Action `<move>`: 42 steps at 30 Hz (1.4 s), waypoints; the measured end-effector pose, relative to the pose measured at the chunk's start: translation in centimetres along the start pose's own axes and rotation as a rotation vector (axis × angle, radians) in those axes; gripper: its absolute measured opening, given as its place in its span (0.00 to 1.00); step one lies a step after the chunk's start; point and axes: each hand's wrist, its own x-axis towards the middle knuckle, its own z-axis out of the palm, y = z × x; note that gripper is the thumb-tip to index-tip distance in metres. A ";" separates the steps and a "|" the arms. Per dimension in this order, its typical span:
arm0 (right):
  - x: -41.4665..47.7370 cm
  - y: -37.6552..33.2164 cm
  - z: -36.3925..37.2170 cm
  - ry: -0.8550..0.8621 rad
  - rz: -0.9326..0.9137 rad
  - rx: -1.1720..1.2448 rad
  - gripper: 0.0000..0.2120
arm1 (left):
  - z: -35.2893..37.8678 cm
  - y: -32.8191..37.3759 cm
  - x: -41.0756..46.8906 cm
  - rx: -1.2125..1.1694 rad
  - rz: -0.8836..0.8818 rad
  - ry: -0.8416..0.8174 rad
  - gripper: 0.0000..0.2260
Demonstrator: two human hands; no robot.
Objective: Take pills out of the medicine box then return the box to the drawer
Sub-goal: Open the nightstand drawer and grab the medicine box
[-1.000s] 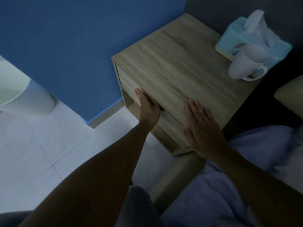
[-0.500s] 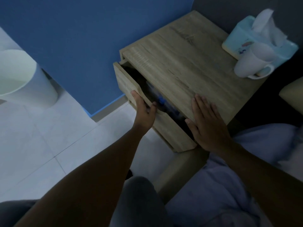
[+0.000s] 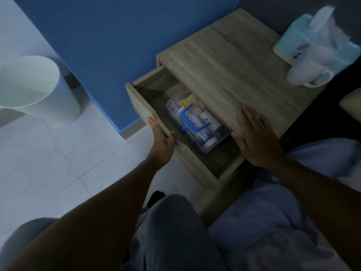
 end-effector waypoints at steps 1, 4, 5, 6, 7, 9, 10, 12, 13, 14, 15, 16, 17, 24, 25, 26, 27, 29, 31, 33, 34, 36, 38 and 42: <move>0.0 0.0 0.1 0.000 0.000 0.003 0.34 | -0.3 -0.2 -0.3 0.014 -0.003 0.006 0.43; 0.1 0.2 0.2 0.003 -0.001 -0.002 0.34 | -1.1 -0.9 -1.1 0.059 -0.017 0.028 0.43; 0.1 0.2 0.1 -0.003 -0.001 0.000 0.34 | -1.4 -1.1 -1.4 0.068 -0.021 0.035 0.42; 0.1 0.3 0.1 -0.010 0.000 0.004 0.34 | -1.7 -1.3 -1.7 0.072 -0.021 0.040 0.42; 0.1 0.3 0.1 -0.015 0.001 0.009 0.34 | -2.0 -1.5 -2.0 0.076 -0.019 0.041 0.42; 0.1 0.4 0.1 -0.026 0.000 0.022 0.34 | -2.6 -1.7 -2.6 0.087 -0.017 0.041 0.42; 0.1 0.4 0.1 -0.034 -0.002 0.028 0.34 | -2.9 -1.8 -2.9 0.094 -0.017 0.044 0.42; 0.1 0.4 0.1 -0.051 -0.004 0.033 0.34 | -3.5 -2.0 -3.5 0.110 -0.020 0.053 0.41; 0.1 0.5 0.1 -0.055 -0.004 0.035 0.34 | -3.7 -2.1 -3.8 0.115 -0.023 0.059 0.41; 0.2 0.5 0.1 -0.059 -0.002 0.040 0.34 | -3.9 -2.2 -4.1 0.116 -0.026 0.061 0.41; 0.2 0.5 0.0 -0.065 0.000 0.045 0.35 | -4.1 -2.3 -4.2 0.116 -0.032 0.060 0.41; 0.2 0.5 0.0 -0.074 0.002 0.050 0.35 | -4.3 -2.3 -4.3 0.118 -0.043 0.056 0.41; 0.2 0.5 -0.1 -0.082 0.004 0.052 0.34 | -4.4 -2.2 -4.2 0.123 -0.054 0.051 0.41; -0.6 -3.7 -1.2 -0.029 0.056 0.144 0.32 | -4.3 1.3 -4.9 0.256 0.071 0.183 0.40; -0.9 -5.1 -1.5 0.005 -0.008 0.167 0.31 | -4.4 2.2 -4.8 0.355 0.130 0.250 0.39; -1.2 -6.6 -1.7 0.030 -0.074 0.203 0.28 | -4.6 3.3 -4.5 0.470 0.171 0.301 0.38; -1.4 -8.1 -1.8 0.044 -0.121 0.243 0.26 | -4.9 4.3 -3.9 0.584 0.201 0.316 0.37; -1.5 -10.8 -1.7 0.040 -0.100 0.309 0.22 | -5.3 6.2 -2.2 0.793 0.259 0.225 0.33; -1.4 -13.1 -1.2 0.027 0.096 0.361 0.26 | -4.9 7.4 -0.4 0.929 0.285 0.077 0.29; -1.0 -14.6 -0.6 -0.010 0.378 0.411 0.35 | -4.4 7.9 1.1 0.938 0.212 -0.020 0.28; -0.8 -15.0 -0.4 -0.037 0.499 0.448 0.40 | -4.2 8.1 1.8 0.903 0.147 -0.046 0.28; -0.2 -15.3 0.3 -0.079 0.645 0.510 0.44 | -4.0 8.0 2.7 0.840 0.026 -0.070 0.29; 0.3 -15.3 1.3 -0.116 0.720 0.555 0.44 | -4.0 7.7 3.5 0.812 -0.052 -0.091 0.29; 0.7 -15.2 2.7 -0.140 0.880 0.837 0.35 | -3.5 7.5 5.5 0.870 -0.185 -0.042 0.22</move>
